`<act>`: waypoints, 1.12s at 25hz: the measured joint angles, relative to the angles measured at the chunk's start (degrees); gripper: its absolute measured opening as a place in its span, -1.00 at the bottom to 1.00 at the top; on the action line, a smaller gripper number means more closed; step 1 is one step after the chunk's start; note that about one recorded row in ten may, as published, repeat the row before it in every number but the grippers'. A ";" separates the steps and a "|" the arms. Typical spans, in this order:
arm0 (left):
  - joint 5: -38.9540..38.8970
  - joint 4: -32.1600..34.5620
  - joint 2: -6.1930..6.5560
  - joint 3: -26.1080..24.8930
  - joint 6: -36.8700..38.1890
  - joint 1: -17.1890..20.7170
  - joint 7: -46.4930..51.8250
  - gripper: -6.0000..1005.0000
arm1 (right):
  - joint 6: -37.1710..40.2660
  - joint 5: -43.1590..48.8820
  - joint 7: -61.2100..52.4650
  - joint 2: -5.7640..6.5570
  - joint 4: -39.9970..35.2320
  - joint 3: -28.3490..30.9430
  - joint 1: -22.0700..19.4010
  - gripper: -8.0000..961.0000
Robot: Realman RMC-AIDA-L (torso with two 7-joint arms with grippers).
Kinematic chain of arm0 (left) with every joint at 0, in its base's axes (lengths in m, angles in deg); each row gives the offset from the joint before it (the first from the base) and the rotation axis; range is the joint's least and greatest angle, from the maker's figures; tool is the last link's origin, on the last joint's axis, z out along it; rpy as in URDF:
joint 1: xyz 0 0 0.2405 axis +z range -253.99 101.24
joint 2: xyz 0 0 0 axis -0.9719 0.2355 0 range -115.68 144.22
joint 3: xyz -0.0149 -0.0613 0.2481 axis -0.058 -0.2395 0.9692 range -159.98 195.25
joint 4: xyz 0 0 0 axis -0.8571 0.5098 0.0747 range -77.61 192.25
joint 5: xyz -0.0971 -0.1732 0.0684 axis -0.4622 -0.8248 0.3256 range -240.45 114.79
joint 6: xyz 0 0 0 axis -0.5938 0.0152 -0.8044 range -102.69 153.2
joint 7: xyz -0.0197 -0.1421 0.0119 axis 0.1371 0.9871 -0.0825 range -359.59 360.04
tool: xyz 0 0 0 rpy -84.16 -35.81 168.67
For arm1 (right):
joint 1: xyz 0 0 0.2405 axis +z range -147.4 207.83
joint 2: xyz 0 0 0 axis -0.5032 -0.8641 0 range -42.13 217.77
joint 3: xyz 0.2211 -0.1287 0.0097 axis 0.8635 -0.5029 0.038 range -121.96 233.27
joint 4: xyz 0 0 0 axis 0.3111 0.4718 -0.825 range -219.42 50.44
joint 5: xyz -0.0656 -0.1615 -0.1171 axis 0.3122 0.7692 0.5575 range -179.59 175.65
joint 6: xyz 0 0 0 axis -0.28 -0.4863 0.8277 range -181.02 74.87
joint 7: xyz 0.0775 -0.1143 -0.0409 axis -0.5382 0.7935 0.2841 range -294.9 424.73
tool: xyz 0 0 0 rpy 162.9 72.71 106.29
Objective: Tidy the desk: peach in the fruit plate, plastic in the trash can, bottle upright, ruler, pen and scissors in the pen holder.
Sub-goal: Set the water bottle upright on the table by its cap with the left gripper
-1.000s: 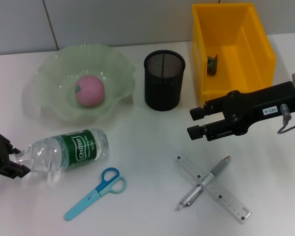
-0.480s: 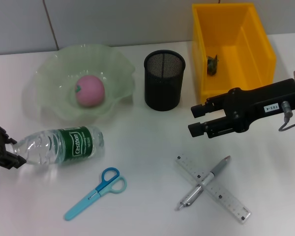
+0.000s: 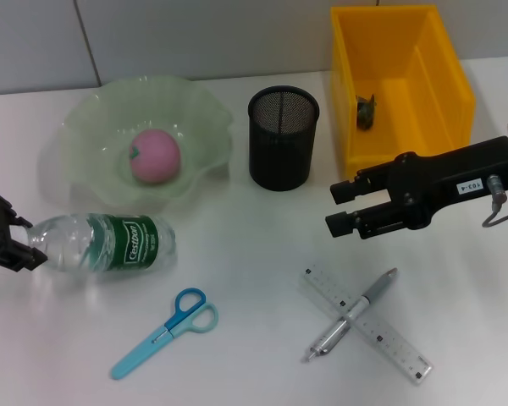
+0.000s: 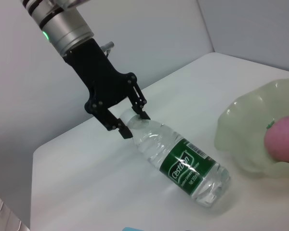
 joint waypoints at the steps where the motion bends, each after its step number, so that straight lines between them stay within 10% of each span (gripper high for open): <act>1: 0.01 0.12 0.00 0.00 0.15 -0.15 0.03 -0.13 | 0.32 0.00 -0.01 0.05 0.00 0.36 -0.01 0.38; 28: 0.03 3.74 0.77 -1.53 3.30 -3.77 0.72 -0.13 | 1.30 0.00 -0.53 0.26 -0.09 1.43 -0.52 0.38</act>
